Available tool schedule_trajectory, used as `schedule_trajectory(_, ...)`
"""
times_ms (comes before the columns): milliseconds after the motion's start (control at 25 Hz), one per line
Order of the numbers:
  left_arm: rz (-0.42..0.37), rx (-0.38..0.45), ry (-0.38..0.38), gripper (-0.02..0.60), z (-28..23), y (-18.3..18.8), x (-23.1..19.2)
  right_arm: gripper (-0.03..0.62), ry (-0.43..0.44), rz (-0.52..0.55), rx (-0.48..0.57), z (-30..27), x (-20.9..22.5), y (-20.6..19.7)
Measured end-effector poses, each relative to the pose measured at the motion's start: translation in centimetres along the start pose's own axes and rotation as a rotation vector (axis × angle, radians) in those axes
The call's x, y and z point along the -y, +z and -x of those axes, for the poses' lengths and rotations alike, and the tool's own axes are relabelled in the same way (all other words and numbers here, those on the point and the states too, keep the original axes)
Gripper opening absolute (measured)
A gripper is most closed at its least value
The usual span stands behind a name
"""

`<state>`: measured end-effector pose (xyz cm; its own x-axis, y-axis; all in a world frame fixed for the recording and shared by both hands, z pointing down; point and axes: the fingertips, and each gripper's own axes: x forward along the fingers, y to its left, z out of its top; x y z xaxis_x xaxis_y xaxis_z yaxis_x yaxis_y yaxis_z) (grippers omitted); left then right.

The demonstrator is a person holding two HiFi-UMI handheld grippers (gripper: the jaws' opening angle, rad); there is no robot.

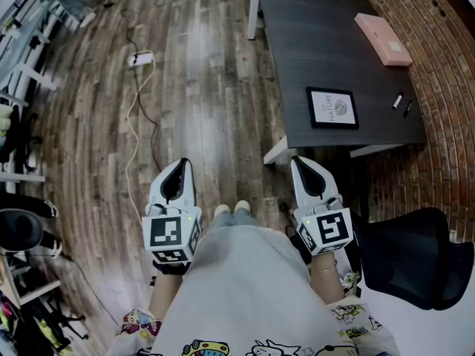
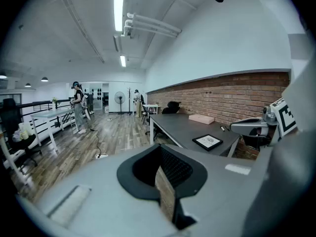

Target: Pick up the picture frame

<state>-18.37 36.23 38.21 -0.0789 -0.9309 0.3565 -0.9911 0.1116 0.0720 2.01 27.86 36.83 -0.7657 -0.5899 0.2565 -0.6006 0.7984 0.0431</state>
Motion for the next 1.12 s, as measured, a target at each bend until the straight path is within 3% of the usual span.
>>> schedule_trajectory(480, 0.005, 0.003, 0.015, 0.014, 1.0, 0.0, 2.2, 0.003, 0.029, -0.046, 0.031, 1.7, 0.9, -0.1)
schedule_trajectory(560, 0.007, 0.0, 0.019, 0.014, 0.9, 0.0, 2.2, 0.047, 0.046, -0.061, 0.033, 1.4, 0.8, 0.0)
schedule_trajectory(1120, 0.028, -0.013, -0.022, 0.078, -4.9, 1.1, -0.3, 0.158, 0.089, -0.146, 0.038, -4.6, 1.4, 1.1)
